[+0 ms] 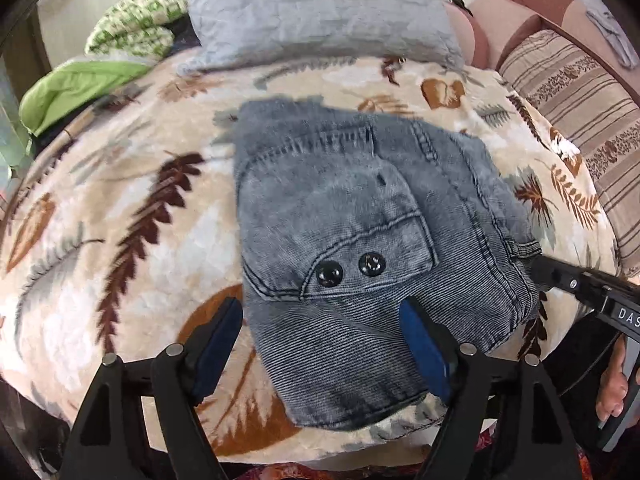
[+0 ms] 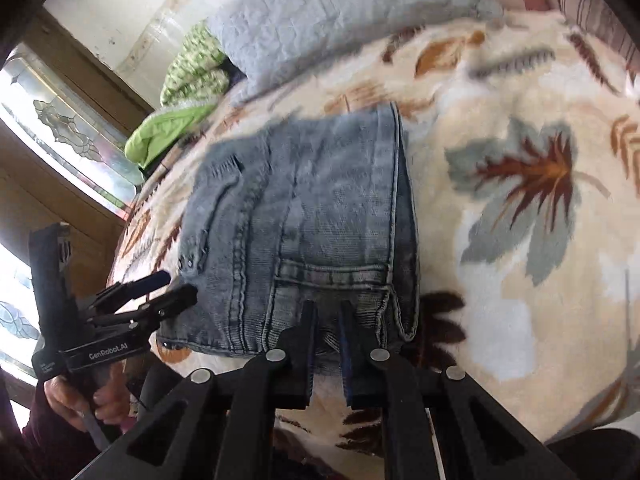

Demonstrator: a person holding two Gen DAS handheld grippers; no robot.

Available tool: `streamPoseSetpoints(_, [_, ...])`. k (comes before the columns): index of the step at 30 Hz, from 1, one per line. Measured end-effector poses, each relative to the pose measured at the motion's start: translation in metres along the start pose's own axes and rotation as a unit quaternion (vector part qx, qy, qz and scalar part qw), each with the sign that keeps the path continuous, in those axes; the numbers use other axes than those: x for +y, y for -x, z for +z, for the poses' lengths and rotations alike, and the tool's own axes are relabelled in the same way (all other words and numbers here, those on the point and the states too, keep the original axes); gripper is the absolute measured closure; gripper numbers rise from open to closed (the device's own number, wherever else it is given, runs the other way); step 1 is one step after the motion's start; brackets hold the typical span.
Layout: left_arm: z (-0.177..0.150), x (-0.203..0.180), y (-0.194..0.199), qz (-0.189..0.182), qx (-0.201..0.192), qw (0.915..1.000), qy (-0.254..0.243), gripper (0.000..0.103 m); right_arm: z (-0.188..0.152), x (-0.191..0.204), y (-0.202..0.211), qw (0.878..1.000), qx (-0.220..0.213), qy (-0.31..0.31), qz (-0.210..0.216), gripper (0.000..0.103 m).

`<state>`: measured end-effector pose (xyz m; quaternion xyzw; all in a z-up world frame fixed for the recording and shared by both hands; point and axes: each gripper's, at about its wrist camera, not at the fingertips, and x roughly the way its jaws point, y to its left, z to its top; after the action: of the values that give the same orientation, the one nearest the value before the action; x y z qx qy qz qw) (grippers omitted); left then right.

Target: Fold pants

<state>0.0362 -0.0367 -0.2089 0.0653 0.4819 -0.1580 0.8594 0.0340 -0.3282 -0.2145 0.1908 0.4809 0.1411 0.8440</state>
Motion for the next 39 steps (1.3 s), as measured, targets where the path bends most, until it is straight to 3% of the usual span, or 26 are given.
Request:
streamPoseSetpoints(5, [0.009,0.000,0.035,0.058,-0.049,0.9971,0.009,0.019,0.002,0.021,0.027,0.994,-0.090,0.054,-0.010,0.090])
streamPoseSetpoints(11, [0.018,0.008,0.073,0.115,-0.113,0.9866,0.023,0.015,0.004,0.040,0.044,0.984,-0.152,0.089,-0.019,0.090])
streamPoseSetpoints(20, [0.026,0.005,0.103,0.142,-0.163,0.9762,0.024,0.012,0.001,0.057,0.069,0.967,-0.219,0.124,-0.033,0.090])
streamPoseSetpoints(26, [0.028,-0.007,0.112,0.149,-0.179,0.9725,0.013,0.012,0.000,0.061,0.075,0.962,-0.235,0.135,-0.033,0.090])
streamPoseSetpoints(33, [0.028,-0.016,0.096,0.144,-0.159,0.9768,-0.008,0.006,0.003,0.058,0.076,0.965,-0.230,0.125,-0.027,0.090])
streamPoseSetpoints(36, [0.023,-0.003,0.064,0.147,-0.105,0.9836,0.002,0.006,0.007,0.051,0.065,0.973,-0.201,0.113,-0.028,0.090])
streamPoseSetpoints(39, [0.012,0.015,0.024,0.148,-0.032,0.9880,0.028,0.006,0.010,0.041,0.039,0.986,-0.131,0.092,-0.040,0.090])
